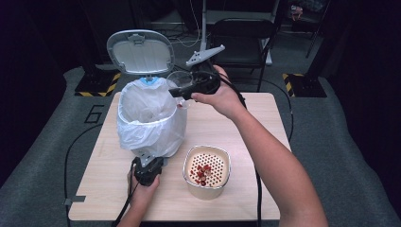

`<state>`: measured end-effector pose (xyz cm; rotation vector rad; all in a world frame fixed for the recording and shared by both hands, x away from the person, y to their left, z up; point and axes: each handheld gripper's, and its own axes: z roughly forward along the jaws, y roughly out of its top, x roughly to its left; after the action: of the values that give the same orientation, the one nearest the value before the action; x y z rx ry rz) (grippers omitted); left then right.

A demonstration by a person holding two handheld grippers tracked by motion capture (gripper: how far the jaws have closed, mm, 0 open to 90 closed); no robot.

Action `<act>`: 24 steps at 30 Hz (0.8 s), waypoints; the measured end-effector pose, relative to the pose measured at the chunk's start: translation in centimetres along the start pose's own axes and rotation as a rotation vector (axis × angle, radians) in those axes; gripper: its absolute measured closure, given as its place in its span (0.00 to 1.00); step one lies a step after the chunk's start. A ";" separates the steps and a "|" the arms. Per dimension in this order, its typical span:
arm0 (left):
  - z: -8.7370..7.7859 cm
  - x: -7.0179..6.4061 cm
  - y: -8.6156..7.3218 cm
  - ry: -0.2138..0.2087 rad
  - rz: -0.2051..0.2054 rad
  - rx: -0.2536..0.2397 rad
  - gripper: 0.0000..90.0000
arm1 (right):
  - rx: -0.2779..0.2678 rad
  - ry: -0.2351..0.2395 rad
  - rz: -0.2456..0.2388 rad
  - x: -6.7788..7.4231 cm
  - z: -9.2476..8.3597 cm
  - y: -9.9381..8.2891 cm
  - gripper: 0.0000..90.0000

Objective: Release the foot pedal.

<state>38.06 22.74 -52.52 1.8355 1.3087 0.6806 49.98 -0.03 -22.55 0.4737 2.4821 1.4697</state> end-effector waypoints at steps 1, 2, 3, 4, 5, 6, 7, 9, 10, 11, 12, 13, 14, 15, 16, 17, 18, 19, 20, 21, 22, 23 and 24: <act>0.0 0.0 0.0 0.001 0.006 0.003 0.75 | -0.006 0.003 0.005 0.0 0.3 0.2 0.44; 0.0 0.0 0.0 0.001 0.004 0.002 0.75 | -0.007 0.006 0.009 0.0 0.4 0.3 0.44; 0.0 0.0 0.0 0.000 -0.003 0.001 0.75 | -0.011 0.008 0.014 0.0 0.8 0.5 0.44; 0.0 0.0 0.0 0.001 0.000 -0.002 0.75 | -0.009 0.004 0.013 0.0 1.1 0.6 0.44; 0.0 -0.1 0.0 -0.002 -0.005 -0.007 0.75 | -0.005 0.002 0.005 0.0 1.5 0.7 0.44; 0.1 -0.1 0.0 -0.002 -0.008 -0.007 0.75 | -0.001 -0.001 0.000 0.1 2.0 0.9 0.44; 0.1 -0.1 0.0 -0.002 -0.010 -0.007 0.75 | 0.000 -0.003 -0.003 0.2 2.4 1.1 0.44; 0.0 0.0 0.0 0.001 0.001 -0.002 0.75 | -0.001 -0.007 -0.007 0.3 3.0 1.4 0.43; 0.0 0.0 0.0 0.001 0.001 -0.002 0.75 | -0.006 -0.007 -0.003 0.4 3.3 1.5 0.43; 0.0 0.0 0.0 0.000 -0.007 -0.002 0.75 | -0.010 -0.007 -0.001 0.5 3.8 1.7 0.43; 0.0 0.0 0.0 0.001 -0.006 -0.004 0.75 | -0.009 -0.009 0.005 0.6 4.1 1.9 0.43; 0.1 -0.1 0.0 -0.002 -0.011 -0.009 0.75 | -0.008 -0.011 0.009 0.6 4.4 2.0 0.43; 0.1 -0.1 0.0 -0.002 -0.010 -0.009 0.75 | -0.008 -0.011 0.008 0.7 4.7 2.1 0.43; 0.1 -0.1 0.0 -0.002 -0.011 -0.009 0.75 | -0.005 -0.015 0.004 0.7 5.1 2.2 0.43; 0.1 -0.1 0.0 -0.002 -0.012 -0.009 0.75 | -0.003 -0.016 0.007 0.8 5.5 2.2 0.42; 0.1 -0.1 0.0 -0.004 -0.013 -0.008 0.75 | -0.001 -0.015 0.005 0.9 5.8 2.3 0.42; 0.1 -0.1 0.0 -0.005 -0.014 -0.007 0.75 | 0.003 -0.017 0.006 1.0 6.2 2.3 0.42; 0.1 -0.1 0.0 -0.005 -0.014 -0.007 0.75 | 0.003 -0.017 0.006 1.0 6.2 2.3 0.42; 0.1 -0.1 0.0 -0.005 -0.014 -0.008 0.75 | 0.005 -0.018 0.005 1.0 6.6 2.3 0.41; 0.1 -0.1 0.0 -0.005 -0.013 -0.007 0.75 | 0.010 -0.020 0.014 1.1 6.9 2.3 0.41; 0.1 -0.1 0.0 -0.005 -0.013 -0.008 0.75 | 0.011 -0.020 0.013 1.2 7.2 2.3 0.41; 0.1 -0.1 0.0 -0.005 -0.012 -0.008 0.75 | 0.011 -0.016 0.007 1.3 7.4 2.3 0.41; 0.1 -0.1 0.0 -0.004 -0.011 -0.007 0.75 | 0.013 -0.015 0.009 1.4 7.6 2.3 0.40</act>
<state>38.06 22.66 -52.56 1.8218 1.3109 0.6744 51.72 7.68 -24.22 0.4974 2.4825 1.4493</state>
